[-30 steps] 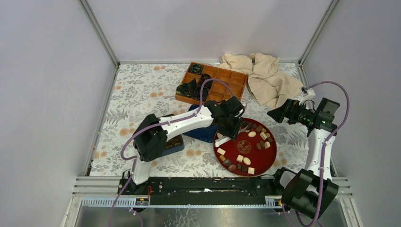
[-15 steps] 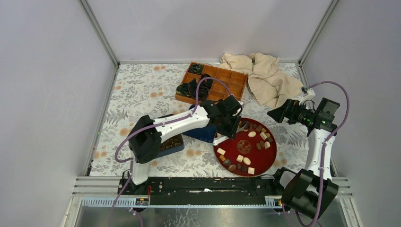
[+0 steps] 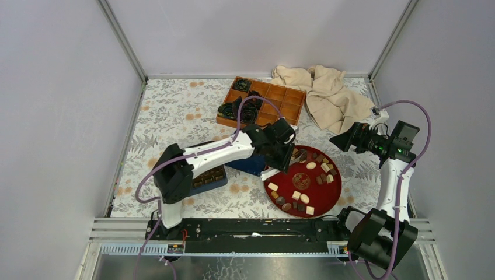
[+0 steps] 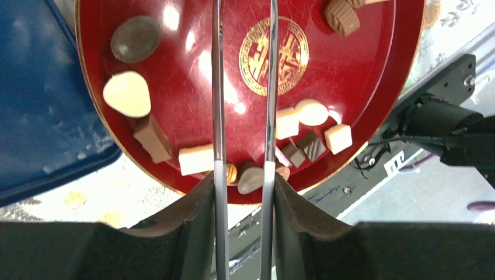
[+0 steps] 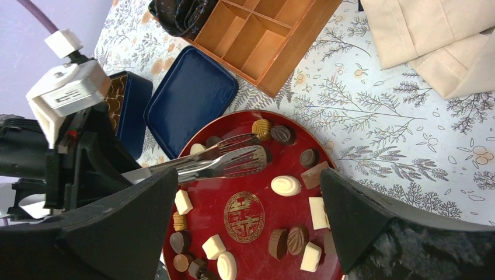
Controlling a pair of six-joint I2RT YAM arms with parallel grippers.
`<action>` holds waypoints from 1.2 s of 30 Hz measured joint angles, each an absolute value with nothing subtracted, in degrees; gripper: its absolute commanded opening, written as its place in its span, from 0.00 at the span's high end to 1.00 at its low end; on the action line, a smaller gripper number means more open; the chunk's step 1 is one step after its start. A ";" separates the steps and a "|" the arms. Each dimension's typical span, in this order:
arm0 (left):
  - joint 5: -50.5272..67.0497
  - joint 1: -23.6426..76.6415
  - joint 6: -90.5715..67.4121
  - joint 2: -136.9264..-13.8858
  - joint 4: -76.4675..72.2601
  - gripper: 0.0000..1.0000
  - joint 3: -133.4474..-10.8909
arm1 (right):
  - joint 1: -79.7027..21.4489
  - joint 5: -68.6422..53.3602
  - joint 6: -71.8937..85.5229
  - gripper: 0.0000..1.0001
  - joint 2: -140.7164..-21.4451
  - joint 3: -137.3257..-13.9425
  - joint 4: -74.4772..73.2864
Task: Pack the chocolate
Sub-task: Pick up the fake chocolate from the plate, then place the fake chocolate in the packing box.
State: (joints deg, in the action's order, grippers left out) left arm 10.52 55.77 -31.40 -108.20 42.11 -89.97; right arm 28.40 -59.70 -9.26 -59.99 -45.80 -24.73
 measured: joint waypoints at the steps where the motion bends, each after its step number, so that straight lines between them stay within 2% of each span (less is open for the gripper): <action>1: 10.85 55.77 -31.46 -107.37 42.09 1.00 -89.25 | 28.40 -59.70 -9.26 0.00 -59.99 -45.80 -24.82; 16: 12.14 55.75 -34.13 -86.21 43.13 1.00 -73.82 | 28.40 -60.73 -9.47 0.00 -59.99 -45.80 -24.86; 25: 7.09 54.68 -35.35 -74.83 51.29 1.00 -72.73 | 28.40 -61.30 -9.91 0.00 -60.12 -45.80 -24.88; 36: -2.00 53.45 -37.87 -66.50 65.47 1.00 -72.69 | 28.40 -66.04 -11.38 0.00 -61.25 -45.78 -24.86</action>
State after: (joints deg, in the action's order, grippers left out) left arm -2.00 53.45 -37.87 -66.50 65.47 -72.69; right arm 28.40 -66.04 -11.38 -61.25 -45.78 -24.86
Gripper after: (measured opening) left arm 0.406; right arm 0.993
